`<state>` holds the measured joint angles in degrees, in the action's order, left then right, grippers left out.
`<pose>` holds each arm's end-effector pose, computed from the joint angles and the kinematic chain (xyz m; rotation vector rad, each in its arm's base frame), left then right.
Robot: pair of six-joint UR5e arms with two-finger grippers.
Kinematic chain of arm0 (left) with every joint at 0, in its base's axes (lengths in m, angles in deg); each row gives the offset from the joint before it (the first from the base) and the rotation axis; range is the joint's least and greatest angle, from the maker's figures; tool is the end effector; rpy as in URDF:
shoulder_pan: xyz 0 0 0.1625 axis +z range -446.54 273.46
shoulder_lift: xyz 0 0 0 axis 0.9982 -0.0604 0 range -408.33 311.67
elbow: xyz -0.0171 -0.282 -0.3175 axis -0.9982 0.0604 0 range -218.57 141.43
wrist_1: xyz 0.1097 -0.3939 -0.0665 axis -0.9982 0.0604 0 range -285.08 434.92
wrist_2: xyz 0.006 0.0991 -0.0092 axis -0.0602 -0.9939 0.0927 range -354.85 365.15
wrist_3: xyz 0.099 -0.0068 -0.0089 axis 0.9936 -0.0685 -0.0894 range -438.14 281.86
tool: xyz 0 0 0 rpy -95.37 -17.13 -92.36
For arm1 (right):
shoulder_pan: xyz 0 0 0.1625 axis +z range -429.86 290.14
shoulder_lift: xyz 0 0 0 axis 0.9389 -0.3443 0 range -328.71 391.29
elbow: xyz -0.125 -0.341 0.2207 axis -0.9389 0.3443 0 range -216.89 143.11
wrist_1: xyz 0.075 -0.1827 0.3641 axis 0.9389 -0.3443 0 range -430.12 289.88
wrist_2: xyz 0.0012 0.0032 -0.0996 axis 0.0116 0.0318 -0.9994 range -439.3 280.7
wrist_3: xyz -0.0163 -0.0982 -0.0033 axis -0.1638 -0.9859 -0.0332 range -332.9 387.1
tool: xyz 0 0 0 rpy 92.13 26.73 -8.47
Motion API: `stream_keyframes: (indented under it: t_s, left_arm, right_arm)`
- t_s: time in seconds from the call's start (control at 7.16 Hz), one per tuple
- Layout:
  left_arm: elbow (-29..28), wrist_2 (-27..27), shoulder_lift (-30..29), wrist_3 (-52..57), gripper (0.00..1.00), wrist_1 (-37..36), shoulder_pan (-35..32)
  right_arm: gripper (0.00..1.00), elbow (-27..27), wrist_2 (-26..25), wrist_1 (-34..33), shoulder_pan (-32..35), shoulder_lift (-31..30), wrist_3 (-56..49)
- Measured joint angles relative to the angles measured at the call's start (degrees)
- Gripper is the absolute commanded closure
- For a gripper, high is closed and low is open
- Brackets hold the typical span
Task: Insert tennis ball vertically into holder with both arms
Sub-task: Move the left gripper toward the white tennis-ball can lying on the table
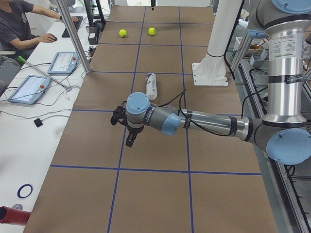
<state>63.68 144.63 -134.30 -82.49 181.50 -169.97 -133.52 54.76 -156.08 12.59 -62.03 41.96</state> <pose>-0.0027 -0.4794 0.5473 0.3230 0.8850 0.2225 0.0012 -0.4792 0.6224 -0.0298 -0.7770 0.0716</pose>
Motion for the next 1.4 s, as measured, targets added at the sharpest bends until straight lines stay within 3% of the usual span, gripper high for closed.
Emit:
stream_keyframes:
  t_s: [0.42,1.4]
  left_arm:
    - [0.1,0.0,-2.0,-0.4,0.0,7.5,3.7]
    - [0.6,-0.6,-18.0,-7.4,0.0,14.4,19.5]
  right_arm:
    - [0.01,0.1,0.1,0.0,0.0,0.3,0.0]
    - [0.01,0.1,0.0,0.0,0.0,0.8,0.1]
